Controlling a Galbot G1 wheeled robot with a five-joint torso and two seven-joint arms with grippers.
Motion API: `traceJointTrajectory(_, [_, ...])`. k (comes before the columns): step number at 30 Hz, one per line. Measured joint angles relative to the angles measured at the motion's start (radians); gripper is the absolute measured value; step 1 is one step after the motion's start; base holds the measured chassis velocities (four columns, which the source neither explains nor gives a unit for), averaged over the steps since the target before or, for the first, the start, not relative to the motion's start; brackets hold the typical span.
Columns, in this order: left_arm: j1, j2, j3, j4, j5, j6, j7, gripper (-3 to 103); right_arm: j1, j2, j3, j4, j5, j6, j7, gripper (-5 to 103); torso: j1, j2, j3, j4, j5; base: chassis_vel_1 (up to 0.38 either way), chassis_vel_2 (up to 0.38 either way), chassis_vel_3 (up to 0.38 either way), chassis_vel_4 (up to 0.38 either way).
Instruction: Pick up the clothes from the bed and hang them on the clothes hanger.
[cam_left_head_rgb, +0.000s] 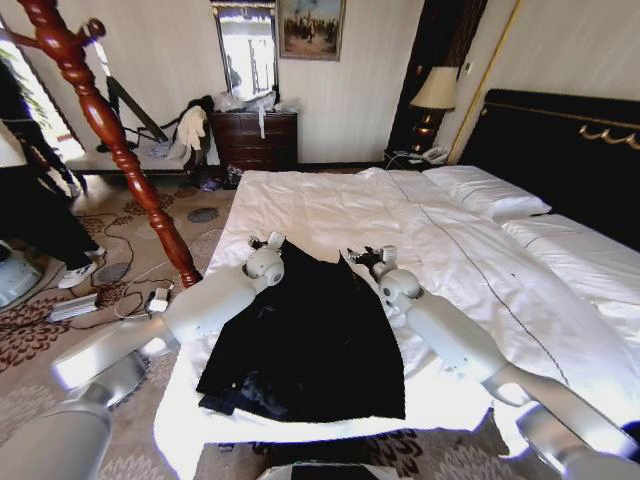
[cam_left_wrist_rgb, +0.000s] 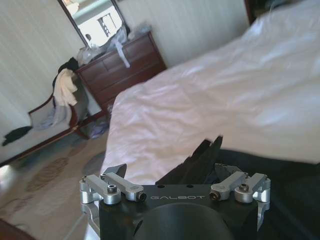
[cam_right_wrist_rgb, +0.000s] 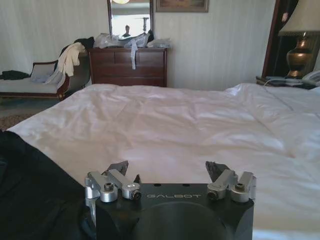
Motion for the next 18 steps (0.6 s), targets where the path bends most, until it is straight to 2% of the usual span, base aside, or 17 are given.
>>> traceJointTrajectory(1, [0.023, 0.018, -0.021, -0.023, 0.003, -0.058, 0.023, 100, -0.026, -0.018, 0.026, 0.029, -0.011, 0.007, 0.0, 88, 0.0, 0.0, 0.0, 0.0002, -0.0002, 0.0, 0.0, 0.0, 0.0])
traceJointTrajectory(2, [0.035, 0.028, -0.032, -0.035, 0.01, -0.094, 0.039, 100, -0.044, -0.028, 0.046, 0.049, -0.021, 0.013, 0.0, 88, 0.0, 0.0, 0.0, 0.0004, -0.0001, 0.0, 0.0, 0.0, 0.0])
traceJointTrajectory(3, [0.035, 0.028, -0.032, -0.035, 0.01, -0.094, 0.039, 100, -0.044, -0.028, 0.046, 0.049, -0.021, 0.013, 0.0, 88, 0.0, 0.0, 0.0, 0.0004, -0.0001, 0.0, 0.0, 0.0, 0.0])
traceJointTrajectory(4, [0.053, 0.044, -0.048, -0.051, 0.024, -0.144, 0.063, 100, -0.069, -0.042, 0.072, 0.073, -0.037, 0.022, 0.0, 97, 0.0, 0.0, 0.0, 0.0003, -0.0002, 0.0, 0.0, 0.0, 0.0])
traceJointTrajectory(5, [0.087, 0.073, -0.079, -0.083, 0.039, -0.209, 0.091, 100, -0.111, -0.064, 0.121, 0.113, -0.066, 0.032, 0.006, 99, 0.0, 0.0, 0.0, 0.0005, -0.0001, 0.0, 0.0, 0.0, 0.0])
traceJointTrajectory(7, [0.148, 0.115, -0.136, -0.137, 0.036, -0.225, 0.093, 100, -0.195, -0.102, 0.204, 0.178, -0.099, 0.041, 0.018, 100, 0.0, 0.0, 0.0, -0.0001, -0.0003, 0.0, 0.0, 0.0, 0.0])
traceJointTrajectory(9, [0.169, 0.129, -0.154, -0.155, 0.036, -0.231, 0.093, 100, -0.218, -0.111, 0.223, 0.194, -0.102, 0.043, 0.019, 100, 0.0, 0.0, 0.0, -0.0001, -0.0002, 0.0, 0.0, 0.0, 0.0])
traceJointTrajectory(11, [0.285, 0.191, -0.258, -0.237, 0.061, -0.27, 0.123, 100, -0.347, -0.15, 0.32, 0.269, -0.117, 0.066, 0.022, 100, 0.0, 0.0, 0.0, 0.0003, -0.0002, 0.0, 0.0, 0.0, 0.0])
traceJointTrajectory(12, [0.285, 0.191, -0.258, -0.237, 0.061, -0.27, 0.123, 100, -0.347, -0.15, 0.32, 0.269, -0.117, 0.066, 0.022, 100, 0.0, 0.0, 0.0, 0.0003, -0.0002, 0.0, 0.0, 0.0, 0.0])
traceJointTrajectory(15, [0.447, 0.247, -0.41, -0.323, 0.106, -0.315, 0.163, 100, -0.52, -0.158, 0.496, 0.349, -0.156, 0.09, -0.003, 100, 0.0, 0.0, 0.0, 0.0005, -0.0009, 0.0, 0.0, 0.0, 0.0])
traceJointTrajectory(16, [0.447, 0.247, -0.41, -0.323, 0.106, -0.315, 0.163, 100, -0.52, -0.158, 0.496, 0.349, -0.156, 0.09, -0.003, 100, 0.0, 0.0, 0.0, 0.0005, -0.0009, 0.0, 0.0, 0.0, 0.0])
traceJointTrajectory(18, [0.559, 0.266, -0.513, -0.365, 0.141, -0.352, 0.192, 100, -0.621, -0.141, 0.594, 0.395, -0.169, 0.101, -0.023, 100, 0.0, 0.0, 0.0, 0.0, 0.0005, 0.0, 0.0, 0.0, 0.0])
